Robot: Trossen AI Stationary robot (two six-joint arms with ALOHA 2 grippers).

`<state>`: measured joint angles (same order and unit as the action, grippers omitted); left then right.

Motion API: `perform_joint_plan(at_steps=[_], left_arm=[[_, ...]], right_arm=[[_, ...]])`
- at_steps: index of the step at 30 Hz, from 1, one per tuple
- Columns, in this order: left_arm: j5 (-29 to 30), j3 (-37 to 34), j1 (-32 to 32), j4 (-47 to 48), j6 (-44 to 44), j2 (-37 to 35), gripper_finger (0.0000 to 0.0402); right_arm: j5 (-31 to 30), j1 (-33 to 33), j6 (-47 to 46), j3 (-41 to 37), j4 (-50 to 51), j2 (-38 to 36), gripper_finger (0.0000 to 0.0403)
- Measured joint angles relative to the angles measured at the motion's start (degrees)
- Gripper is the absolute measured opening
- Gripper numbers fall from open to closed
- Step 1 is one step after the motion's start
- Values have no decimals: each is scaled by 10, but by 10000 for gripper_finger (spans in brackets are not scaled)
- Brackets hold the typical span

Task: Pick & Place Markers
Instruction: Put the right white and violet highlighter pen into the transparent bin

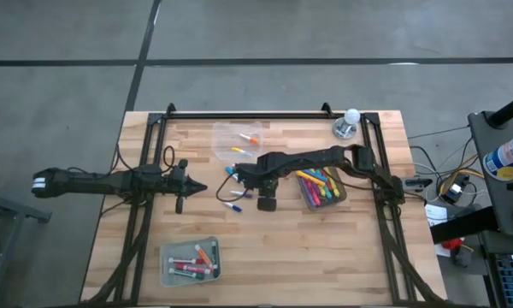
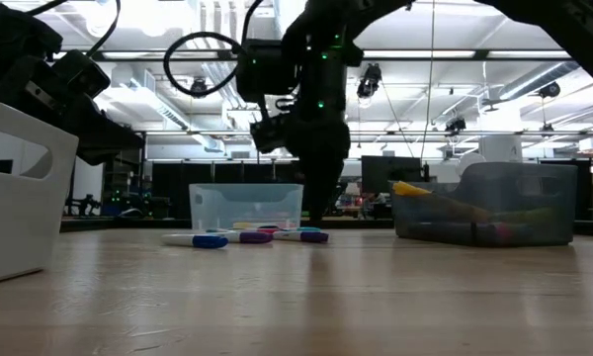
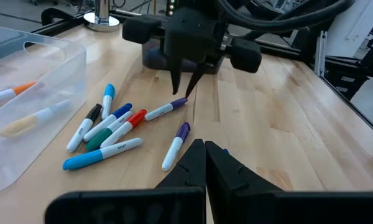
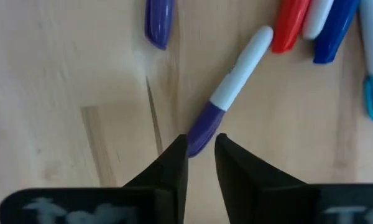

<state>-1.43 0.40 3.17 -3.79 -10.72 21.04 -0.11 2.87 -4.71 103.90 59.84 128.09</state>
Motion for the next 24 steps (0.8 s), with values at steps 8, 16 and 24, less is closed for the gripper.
perform_joint_plan(at_steps=[8, 16, 24], left_arm=[[0, 0, 0, 0, 0, 0, 0], [0, 0, 0, 0, 0, 0, 0], [0, 0, 0, 0, 0, 0, 0]], right_arm=[[-4, 0, -18, -22, -59, 0, 142], [-78, 1, -25, -33, -65, 0, 187], [-78, 0, -13, -62, -84, -1, 176]])
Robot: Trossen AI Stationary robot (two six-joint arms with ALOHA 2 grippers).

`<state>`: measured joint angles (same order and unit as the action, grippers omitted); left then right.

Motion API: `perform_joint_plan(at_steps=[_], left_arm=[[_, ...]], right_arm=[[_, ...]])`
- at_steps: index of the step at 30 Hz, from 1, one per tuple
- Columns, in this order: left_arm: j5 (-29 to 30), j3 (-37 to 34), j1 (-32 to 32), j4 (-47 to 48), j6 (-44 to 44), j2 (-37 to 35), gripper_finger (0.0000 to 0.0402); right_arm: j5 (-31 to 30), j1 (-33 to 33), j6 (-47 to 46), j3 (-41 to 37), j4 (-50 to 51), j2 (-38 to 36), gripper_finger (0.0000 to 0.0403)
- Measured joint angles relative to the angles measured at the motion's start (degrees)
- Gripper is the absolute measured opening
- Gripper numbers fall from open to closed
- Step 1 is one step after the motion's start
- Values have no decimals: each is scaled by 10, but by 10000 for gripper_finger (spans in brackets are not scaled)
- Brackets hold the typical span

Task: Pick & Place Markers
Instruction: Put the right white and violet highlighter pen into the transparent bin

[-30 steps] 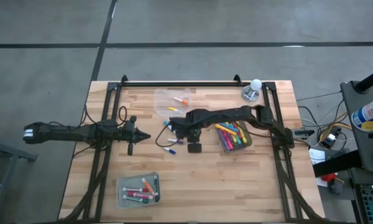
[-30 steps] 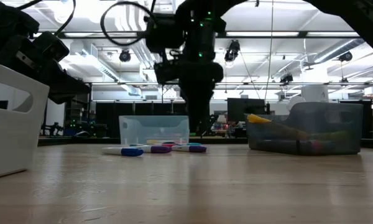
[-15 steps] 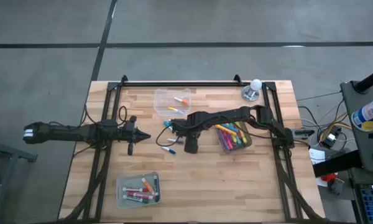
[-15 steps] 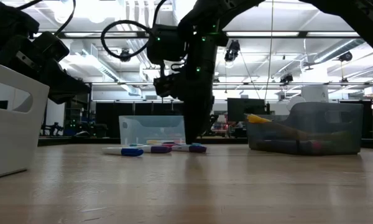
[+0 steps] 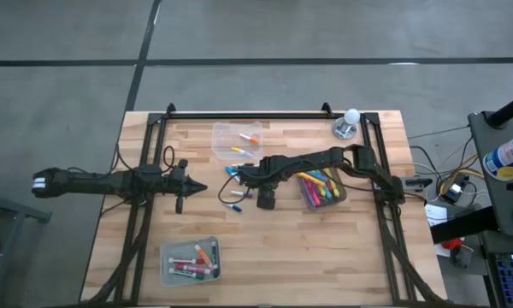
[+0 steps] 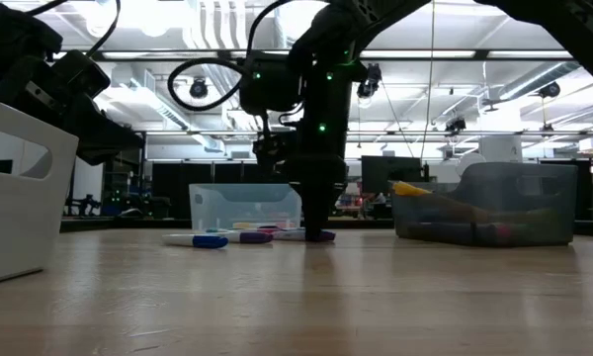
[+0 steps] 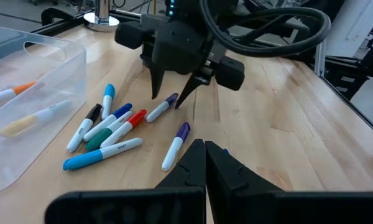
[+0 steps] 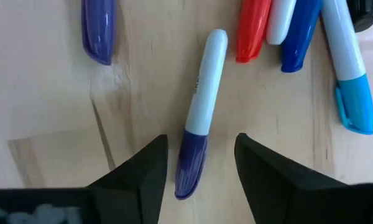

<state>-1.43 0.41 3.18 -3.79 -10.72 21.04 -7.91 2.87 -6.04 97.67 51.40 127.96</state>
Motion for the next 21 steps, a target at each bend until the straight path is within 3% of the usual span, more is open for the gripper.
perform_joint_plan(at_steps=[21], left_arm=[[0, 0, 0, 0, 0, 0, 0]], right_arm=[[0, -3, 25, -12, -34, -2, 40]])
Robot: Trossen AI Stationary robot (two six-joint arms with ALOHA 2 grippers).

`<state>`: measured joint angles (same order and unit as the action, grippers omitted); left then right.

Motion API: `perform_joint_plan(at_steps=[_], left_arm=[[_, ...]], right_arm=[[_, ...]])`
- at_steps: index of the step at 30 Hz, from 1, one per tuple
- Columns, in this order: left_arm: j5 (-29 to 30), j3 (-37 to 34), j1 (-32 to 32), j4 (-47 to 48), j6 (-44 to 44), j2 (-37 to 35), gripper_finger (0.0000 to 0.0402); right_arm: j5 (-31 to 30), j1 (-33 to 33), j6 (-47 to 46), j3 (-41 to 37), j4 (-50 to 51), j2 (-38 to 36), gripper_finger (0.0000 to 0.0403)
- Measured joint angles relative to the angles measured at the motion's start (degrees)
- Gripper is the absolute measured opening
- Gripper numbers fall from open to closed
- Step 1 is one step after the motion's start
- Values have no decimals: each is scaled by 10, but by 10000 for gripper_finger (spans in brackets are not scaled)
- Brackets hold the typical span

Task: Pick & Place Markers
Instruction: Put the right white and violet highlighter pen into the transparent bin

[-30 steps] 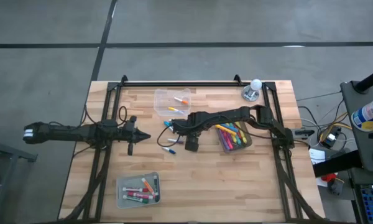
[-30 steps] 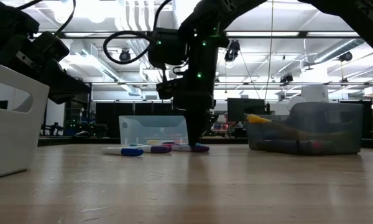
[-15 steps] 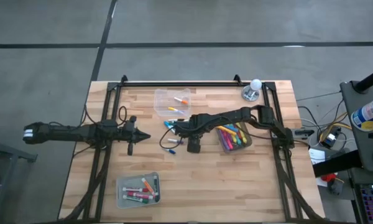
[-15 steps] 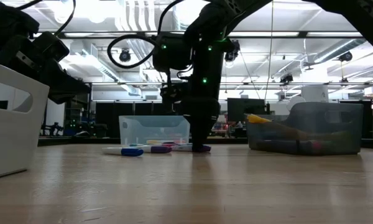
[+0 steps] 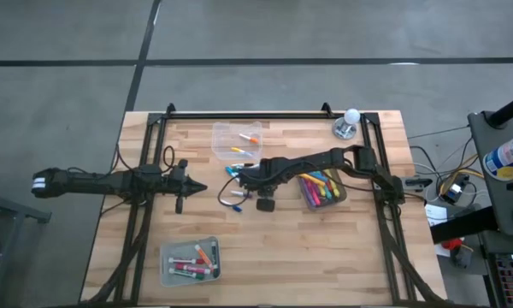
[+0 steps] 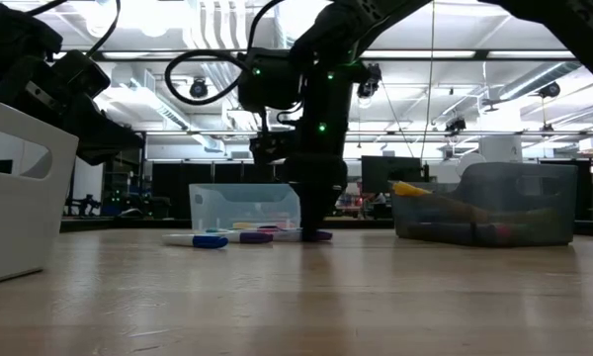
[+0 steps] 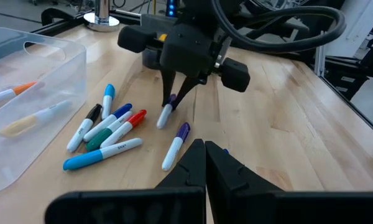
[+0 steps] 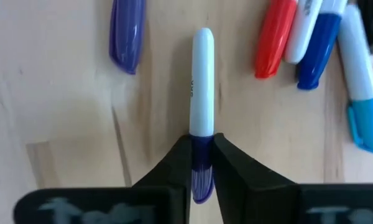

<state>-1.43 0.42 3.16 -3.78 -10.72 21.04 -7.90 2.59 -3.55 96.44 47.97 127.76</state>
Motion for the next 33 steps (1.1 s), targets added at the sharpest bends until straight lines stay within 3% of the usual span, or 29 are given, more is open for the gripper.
perform_joint_plan(at_steps=[9, 19, 33], left_arm=[[0, 0, 0, 0, 0, 0, 0], [0, 0, 0, 0, 0, 0, 0], [0, 0, 0, 0, 0, 0, 0]], right_arm=[[-12, 2, 49, 34, 15, -27, 49], [-77, 8, 144, 158, 62, -31, 46], [-88, 80, 208, 278, 67, -32, 49]])
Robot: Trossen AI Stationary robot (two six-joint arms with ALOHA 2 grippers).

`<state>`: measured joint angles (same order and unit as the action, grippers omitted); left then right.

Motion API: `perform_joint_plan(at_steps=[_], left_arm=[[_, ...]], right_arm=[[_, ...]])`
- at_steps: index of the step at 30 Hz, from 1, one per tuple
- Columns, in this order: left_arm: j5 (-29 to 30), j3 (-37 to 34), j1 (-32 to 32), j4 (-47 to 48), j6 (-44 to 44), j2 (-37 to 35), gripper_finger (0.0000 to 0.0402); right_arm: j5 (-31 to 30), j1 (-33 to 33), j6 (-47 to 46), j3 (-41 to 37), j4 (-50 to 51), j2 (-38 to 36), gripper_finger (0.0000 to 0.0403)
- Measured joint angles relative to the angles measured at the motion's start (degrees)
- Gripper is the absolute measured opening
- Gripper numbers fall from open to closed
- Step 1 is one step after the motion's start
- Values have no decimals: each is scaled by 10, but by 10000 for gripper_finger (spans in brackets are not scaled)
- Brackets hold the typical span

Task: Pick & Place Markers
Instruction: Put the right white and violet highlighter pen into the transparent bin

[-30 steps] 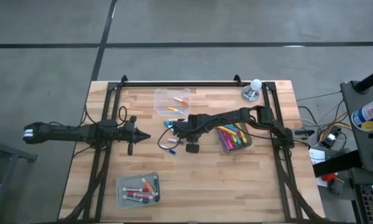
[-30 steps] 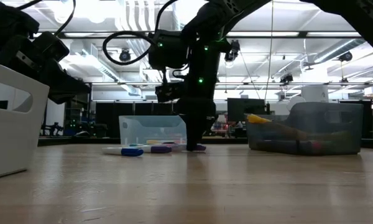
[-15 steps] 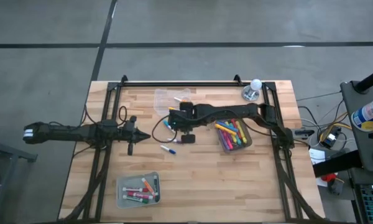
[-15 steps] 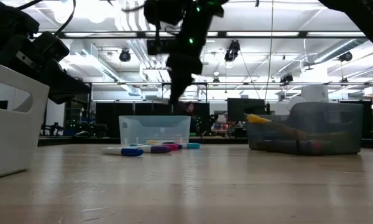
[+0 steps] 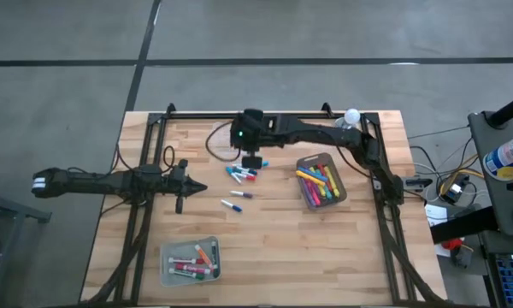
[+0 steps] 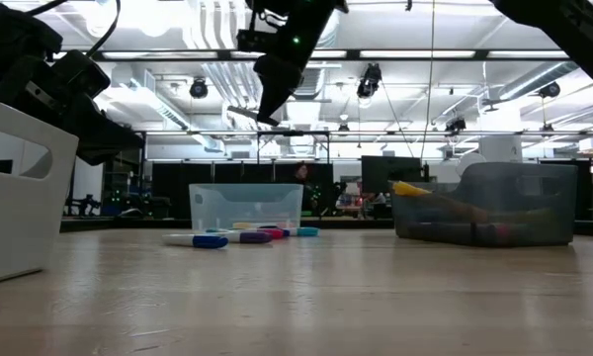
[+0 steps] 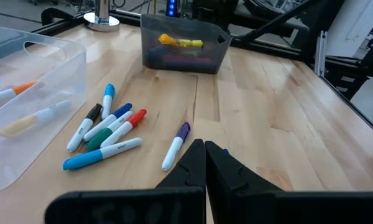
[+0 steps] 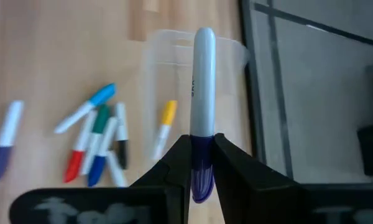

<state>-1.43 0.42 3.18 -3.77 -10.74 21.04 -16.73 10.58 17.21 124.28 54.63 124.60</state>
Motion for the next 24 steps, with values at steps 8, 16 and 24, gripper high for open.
perform_joint_plan(at_steps=[8, 16, 24], left_arm=[[0, 0, 0, 0, 0, 0, 0], [0, 0, 0, 0, 0, 0, 0], [0, 0, 0, 0, 0, 0, 0]], right_arm=[[37, 64, 10, -9, -51, 0, 49], [104, 107, -37, -59, -118, 3, 50], [109, 112, -37, -75, -120, 45, 50]])
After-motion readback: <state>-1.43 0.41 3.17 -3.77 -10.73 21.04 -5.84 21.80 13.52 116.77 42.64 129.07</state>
